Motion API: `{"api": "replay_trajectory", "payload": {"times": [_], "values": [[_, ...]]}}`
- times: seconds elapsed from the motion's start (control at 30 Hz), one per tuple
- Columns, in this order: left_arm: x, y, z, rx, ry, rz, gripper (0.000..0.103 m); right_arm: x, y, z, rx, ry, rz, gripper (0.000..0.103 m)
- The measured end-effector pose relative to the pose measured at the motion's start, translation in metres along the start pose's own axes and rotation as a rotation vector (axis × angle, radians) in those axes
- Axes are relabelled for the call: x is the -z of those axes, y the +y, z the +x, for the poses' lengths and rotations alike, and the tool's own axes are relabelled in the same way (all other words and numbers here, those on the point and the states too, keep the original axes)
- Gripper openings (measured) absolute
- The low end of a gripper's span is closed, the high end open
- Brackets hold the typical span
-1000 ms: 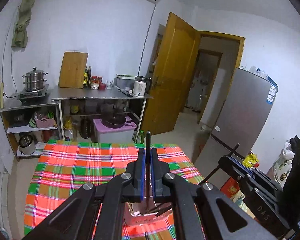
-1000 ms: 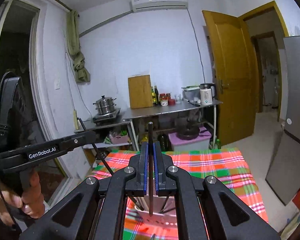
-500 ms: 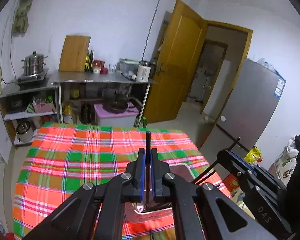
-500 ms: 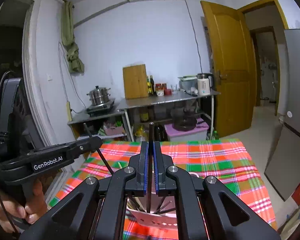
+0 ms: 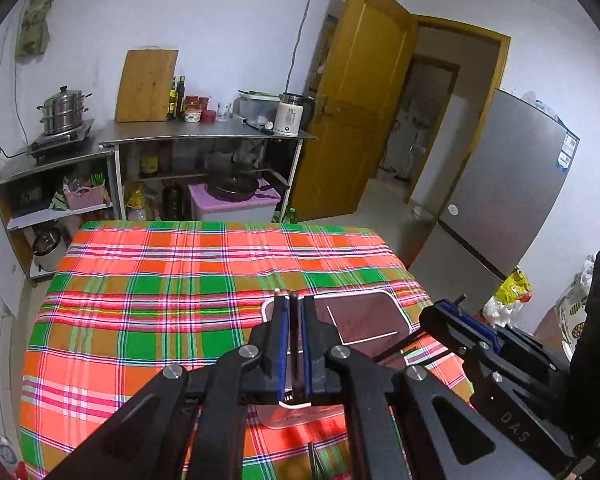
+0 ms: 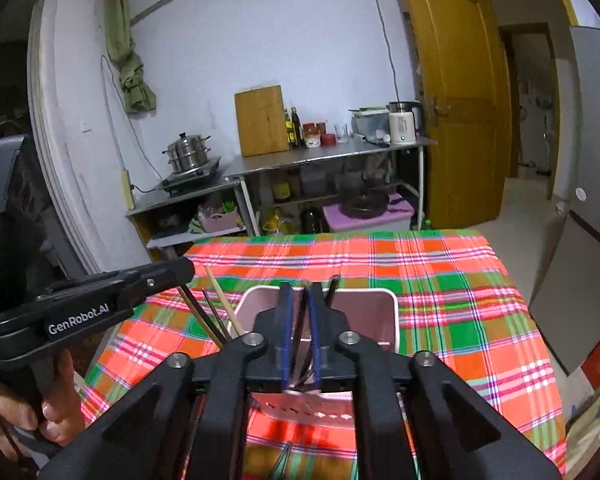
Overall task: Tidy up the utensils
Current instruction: 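Open both tools to drop the chopsticks into the pink basket, then move both open tools back down to the remaining chopsticks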
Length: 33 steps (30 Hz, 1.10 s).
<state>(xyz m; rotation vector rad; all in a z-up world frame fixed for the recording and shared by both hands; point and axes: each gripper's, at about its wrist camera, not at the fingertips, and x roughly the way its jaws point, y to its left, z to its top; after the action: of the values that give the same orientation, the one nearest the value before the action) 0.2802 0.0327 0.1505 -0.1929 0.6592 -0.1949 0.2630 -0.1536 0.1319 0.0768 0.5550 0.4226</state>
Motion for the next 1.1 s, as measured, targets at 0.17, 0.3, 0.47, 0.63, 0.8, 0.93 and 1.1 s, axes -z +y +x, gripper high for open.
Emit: {"api": "replay_trajectory", "payload": {"times": [0.17, 0.3, 0.47, 0.63, 0.8, 0.93, 1.1], "values": [[0.000, 0.001, -0.012, -0.004, -0.025, 0.005, 0.011, -0.001, -0.002, -0.014, 0.002, -0.023, 0.006, 0.022], [0.002, -0.001, -0.028, -0.011, -0.054, 0.014, 0.018, -0.004, -0.003, -0.027, -0.006, -0.043, 0.007, 0.025], [0.011, -0.004, -0.053, -0.011, -0.086, 0.018, 0.018, 0.000, -0.006, -0.047, -0.013, -0.060, 0.015, 0.025], [0.029, -0.009, -0.075, -0.017, -0.107, 0.028, 0.018, 0.010, -0.008, -0.062, -0.015, -0.063, 0.017, 0.025], [0.049, -0.019, -0.091, -0.010, -0.114, 0.031, 0.018, 0.025, -0.008, -0.074, -0.014, -0.054, 0.018, 0.026], [0.070, -0.027, -0.104, -0.015, -0.114, 0.035, 0.018, 0.042, -0.012, -0.085, -0.019, -0.046, 0.033, 0.026], [0.103, -0.034, -0.107, -0.012, -0.088, 0.036, 0.018, 0.066, -0.015, -0.093, -0.012, -0.025, 0.032, 0.026]]}}
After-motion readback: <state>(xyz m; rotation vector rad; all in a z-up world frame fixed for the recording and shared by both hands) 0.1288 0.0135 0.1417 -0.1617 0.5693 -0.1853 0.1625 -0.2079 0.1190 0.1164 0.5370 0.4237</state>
